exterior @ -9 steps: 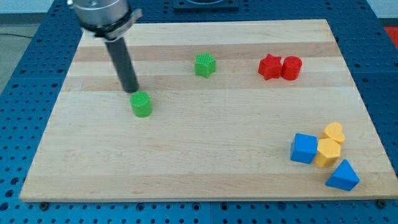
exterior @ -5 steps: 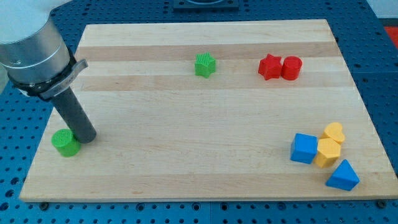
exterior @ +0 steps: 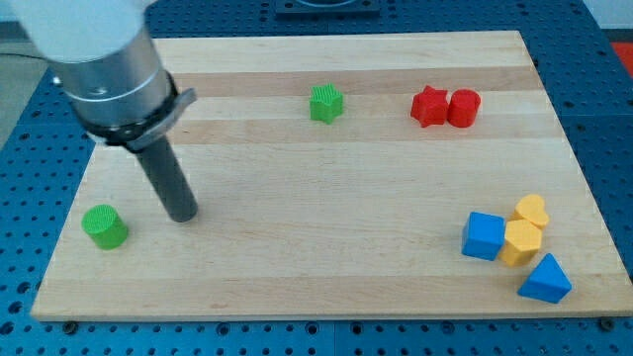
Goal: Move green star towards green circle
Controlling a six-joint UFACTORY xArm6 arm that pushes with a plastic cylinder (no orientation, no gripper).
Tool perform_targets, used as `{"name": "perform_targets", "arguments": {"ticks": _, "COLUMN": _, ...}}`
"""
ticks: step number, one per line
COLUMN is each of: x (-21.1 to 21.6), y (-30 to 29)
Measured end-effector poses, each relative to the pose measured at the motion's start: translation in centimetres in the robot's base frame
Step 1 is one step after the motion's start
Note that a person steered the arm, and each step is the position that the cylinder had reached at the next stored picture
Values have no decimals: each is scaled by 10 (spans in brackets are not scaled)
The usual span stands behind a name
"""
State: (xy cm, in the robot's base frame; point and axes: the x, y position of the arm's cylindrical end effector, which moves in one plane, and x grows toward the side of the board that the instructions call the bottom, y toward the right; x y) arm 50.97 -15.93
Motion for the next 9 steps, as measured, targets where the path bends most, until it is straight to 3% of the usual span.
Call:
{"name": "perform_targets", "arguments": {"ticks": 1, "x": -5, "y": 13}}
{"name": "perform_targets", "arguments": {"ticks": 2, "x": -45, "y": 92}}
{"name": "perform_targets", "arguments": {"ticks": 3, "x": -109, "y": 138}}
{"name": "perform_targets", "arguments": {"ticks": 5, "x": -186, "y": 233}}
{"name": "perform_targets", "arguments": {"ticks": 6, "x": -205, "y": 170}}
{"name": "perform_targets", "arguments": {"ticks": 7, "x": -153, "y": 64}}
{"name": "perform_targets", "arguments": {"ticks": 8, "x": -100, "y": 21}}
{"name": "perform_targets", "arguments": {"ticks": 9, "x": -77, "y": -16}}
